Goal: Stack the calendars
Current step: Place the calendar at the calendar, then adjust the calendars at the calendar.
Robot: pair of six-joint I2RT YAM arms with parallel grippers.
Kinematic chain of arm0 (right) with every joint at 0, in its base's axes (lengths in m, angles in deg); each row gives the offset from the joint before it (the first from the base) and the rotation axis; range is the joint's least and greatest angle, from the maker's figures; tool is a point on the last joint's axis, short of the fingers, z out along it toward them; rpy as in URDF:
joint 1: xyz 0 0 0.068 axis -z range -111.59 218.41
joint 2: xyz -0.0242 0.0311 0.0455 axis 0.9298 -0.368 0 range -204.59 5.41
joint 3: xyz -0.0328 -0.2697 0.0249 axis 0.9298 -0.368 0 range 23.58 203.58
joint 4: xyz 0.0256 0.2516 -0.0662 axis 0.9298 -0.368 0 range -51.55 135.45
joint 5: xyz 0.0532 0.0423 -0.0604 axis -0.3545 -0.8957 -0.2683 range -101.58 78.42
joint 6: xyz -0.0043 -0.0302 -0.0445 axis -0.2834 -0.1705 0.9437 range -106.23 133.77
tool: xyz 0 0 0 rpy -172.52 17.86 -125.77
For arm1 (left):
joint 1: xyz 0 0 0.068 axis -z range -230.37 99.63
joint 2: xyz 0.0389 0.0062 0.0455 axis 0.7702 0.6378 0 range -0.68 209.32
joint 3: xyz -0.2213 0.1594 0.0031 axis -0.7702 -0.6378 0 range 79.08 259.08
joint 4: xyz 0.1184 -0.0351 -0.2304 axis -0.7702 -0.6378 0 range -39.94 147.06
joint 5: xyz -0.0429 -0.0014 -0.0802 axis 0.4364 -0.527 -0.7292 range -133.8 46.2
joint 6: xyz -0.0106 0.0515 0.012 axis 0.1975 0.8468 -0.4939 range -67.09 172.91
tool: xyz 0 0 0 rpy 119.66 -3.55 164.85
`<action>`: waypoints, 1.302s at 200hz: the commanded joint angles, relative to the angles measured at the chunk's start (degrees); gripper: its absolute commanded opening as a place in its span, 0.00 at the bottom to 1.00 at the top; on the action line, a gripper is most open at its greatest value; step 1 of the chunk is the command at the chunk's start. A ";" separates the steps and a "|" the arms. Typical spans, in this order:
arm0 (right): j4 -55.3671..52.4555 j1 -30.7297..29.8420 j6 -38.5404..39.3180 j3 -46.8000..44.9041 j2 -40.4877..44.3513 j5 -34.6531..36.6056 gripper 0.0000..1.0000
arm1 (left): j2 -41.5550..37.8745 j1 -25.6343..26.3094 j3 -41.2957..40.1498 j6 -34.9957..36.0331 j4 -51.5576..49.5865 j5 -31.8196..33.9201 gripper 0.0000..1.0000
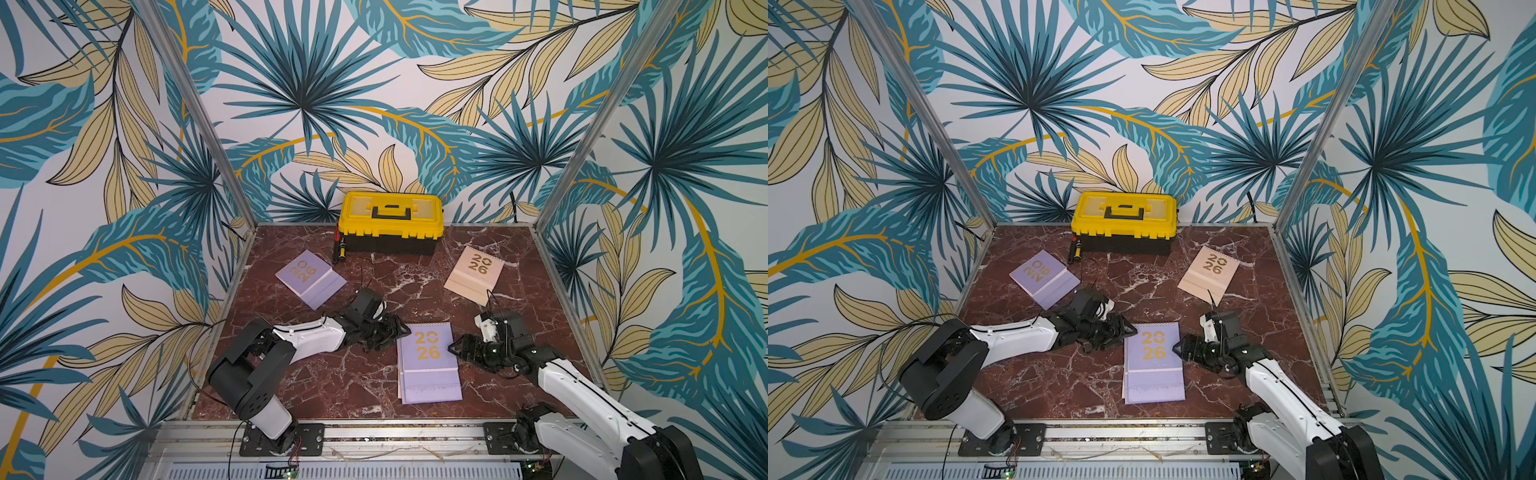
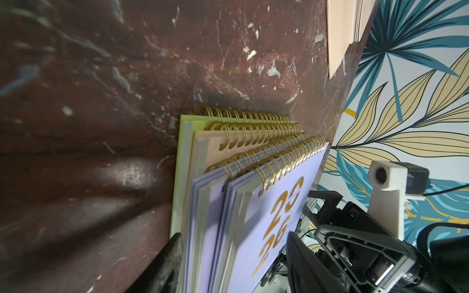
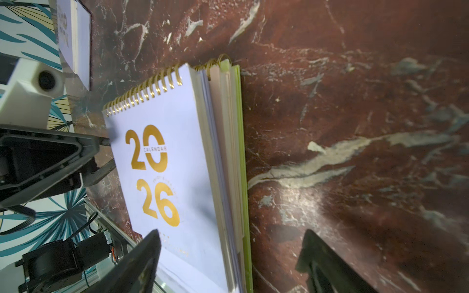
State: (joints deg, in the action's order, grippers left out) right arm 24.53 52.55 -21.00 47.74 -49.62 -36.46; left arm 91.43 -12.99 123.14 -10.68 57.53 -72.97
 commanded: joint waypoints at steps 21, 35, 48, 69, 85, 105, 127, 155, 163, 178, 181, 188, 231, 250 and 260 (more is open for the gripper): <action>0.95 -2.57 -1.81 0.80 -1.56 -0.04 0.87 | 0.50 -0.28 0.63 -0.34 3.57 -1.51 0.66; 2.92 -3.86 -2.64 0.78 -2.89 -0.14 0.87 | 1.04 -0.25 0.68 -0.96 4.85 -2.04 0.66; 3.78 -5.17 -3.16 1.20 -4.06 0.44 0.87 | 1.48 -0.30 0.86 -1.32 5.30 -2.21 0.66; 4.05 -6.47 -3.53 2.09 -4.87 1.67 0.87 | 1.76 -0.30 0.99 -1.48 5.55 -2.22 0.66; 3.83 -6.83 -3.48 2.92 -5.25 2.19 0.87 | 1.83 -0.30 0.95 -1.58 5.54 -2.09 0.66; 2.59 -7.22 -2.81 4.27 -5.73 2.69 0.87 | 1.03 -0.45 0.13 -2.06 5.51 -1.37 0.66; -4.88 -7.14 0.31 7.24 -2.86 6.36 0.87 | -1.56 -1.28 -1.60 -2.51 5.34 0.05 0.66; -14.41 -7.07 4.01 10.74 0.36 13.07 0.85 | -5.19 -2.82 -2.88 -0.86 0.47 3.31 0.66; -17.27 -7.06 4.66 11.89 0.16 15.36 0.83 | -5.85 -2.85 -2.46 0.51 -2.40 4.77 0.66; -21.56 -7.04 4.89 13.99 -1.20 18.68 0.77 | -6.30 -2.78 -1.23 3.16 -7.39 6.64 0.65; -22.18 -7.08 4.86 14.35 -1.57 19.13 0.75 | -6.31 -2.72 -0.81 3.77 -8.60 7.25 0.64; -23.10 -7.11 4.58 15.04 -2.39 20.16 0.70 | -6.42 -2.44 0.18 5.12 -11.57 8.70 0.60; -28.26 -8.71 3.65 19.25 -6.56 28.64 0.39 | -5.40 0.34 4.48 9.52 -22.64 15.11 0.17; -27.44 -10.01 3.45 19.78 -9.47 29.28 0.26 | -4.05 1.23 5.46 9.80 -23.10 15.46 0.04; -26.25 -10.86 3.10 19.78 -11.09 29.15 0.21 | -3.12 1.49 5.83 9.76 -23.13 15.38 0.00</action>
State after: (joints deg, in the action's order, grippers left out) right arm -0.08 43.28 -17.45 66.99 -57.71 -10.56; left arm 86.08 -12.42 126.85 -2.97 38.64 -60.18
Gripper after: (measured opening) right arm 0.259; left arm 0.049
